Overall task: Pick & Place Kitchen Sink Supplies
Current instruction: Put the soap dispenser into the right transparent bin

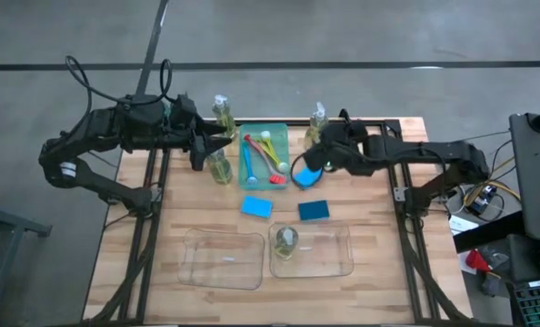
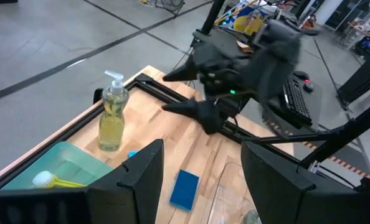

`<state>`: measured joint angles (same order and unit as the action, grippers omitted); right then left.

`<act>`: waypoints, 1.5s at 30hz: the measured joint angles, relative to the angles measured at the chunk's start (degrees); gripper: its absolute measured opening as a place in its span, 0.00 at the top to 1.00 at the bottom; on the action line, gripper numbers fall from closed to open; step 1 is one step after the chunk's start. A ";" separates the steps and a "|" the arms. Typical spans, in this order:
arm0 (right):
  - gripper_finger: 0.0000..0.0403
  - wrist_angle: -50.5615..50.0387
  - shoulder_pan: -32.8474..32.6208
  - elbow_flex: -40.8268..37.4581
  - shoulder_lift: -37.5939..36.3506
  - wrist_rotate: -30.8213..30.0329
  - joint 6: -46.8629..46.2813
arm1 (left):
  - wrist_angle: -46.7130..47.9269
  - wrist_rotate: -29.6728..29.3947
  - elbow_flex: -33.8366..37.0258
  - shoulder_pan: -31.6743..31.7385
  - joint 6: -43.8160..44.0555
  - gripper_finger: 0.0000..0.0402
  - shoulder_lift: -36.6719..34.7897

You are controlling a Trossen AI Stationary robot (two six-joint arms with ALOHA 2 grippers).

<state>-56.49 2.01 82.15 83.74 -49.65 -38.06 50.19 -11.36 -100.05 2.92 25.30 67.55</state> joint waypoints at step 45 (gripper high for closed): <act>0.24 53.52 25.75 -37.62 -18.24 29.11 26.41 | 0.26 -0.49 -0.02 0.00 -1.46 0.49 0.83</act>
<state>-2.97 27.76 44.53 65.51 -20.54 -11.65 50.46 -11.86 -100.07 2.92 23.83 68.38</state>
